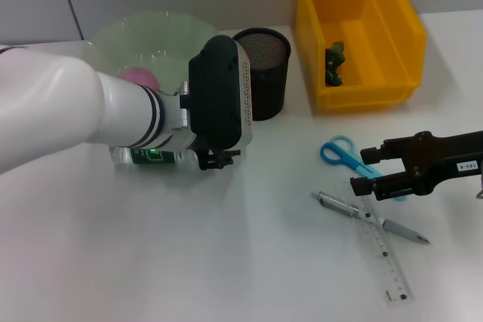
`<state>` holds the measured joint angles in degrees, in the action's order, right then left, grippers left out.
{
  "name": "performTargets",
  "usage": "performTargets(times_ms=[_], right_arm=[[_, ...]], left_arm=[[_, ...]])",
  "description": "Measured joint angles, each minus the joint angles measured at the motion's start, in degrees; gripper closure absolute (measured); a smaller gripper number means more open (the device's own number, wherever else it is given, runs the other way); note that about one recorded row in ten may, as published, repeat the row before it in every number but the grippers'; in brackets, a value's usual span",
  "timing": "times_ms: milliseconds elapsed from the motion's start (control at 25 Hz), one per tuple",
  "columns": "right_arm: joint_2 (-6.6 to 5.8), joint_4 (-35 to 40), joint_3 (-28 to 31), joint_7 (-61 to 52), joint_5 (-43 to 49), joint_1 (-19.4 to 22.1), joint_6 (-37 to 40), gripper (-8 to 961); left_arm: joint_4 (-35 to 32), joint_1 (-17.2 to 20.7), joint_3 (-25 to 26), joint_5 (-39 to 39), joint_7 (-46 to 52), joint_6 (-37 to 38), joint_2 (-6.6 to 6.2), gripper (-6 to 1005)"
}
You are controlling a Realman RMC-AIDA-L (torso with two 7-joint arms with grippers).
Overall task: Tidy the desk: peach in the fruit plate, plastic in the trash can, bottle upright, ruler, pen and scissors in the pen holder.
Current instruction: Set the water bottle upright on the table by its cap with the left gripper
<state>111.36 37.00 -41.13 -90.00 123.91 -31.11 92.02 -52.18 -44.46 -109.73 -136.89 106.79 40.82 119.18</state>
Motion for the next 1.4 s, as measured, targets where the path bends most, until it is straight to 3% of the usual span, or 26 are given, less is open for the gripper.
performTargets(times_ms=[480, 1000, 1200, 1400], right_arm=[[-0.15, -0.09, 0.0, 0.0, 0.0, -0.08, 0.01, 178], [-0.18, -0.28, 0.0, 0.01, 0.01, -0.33, 0.19, 178], [-0.25, -0.28, 0.0, 0.01, 0.02, -0.42, 0.19, 178], [-0.26, -0.28, 0.0, 0.0, 0.02, -0.44, 0.18, 178]], left_arm=[[-3.23, 1.42, 1.44, 0.22, 3.81, 0.21, 0.0, 553], [-7.11, 1.93, 6.36, 1.75, 6.42, 7.02, -0.19, 554], [-9.82, 2.3, 12.93, 5.36, 5.72, 15.4, -0.46, 554], [-11.64, 2.88, 15.75, 6.62, 5.67, 17.9, -0.54, 553]])
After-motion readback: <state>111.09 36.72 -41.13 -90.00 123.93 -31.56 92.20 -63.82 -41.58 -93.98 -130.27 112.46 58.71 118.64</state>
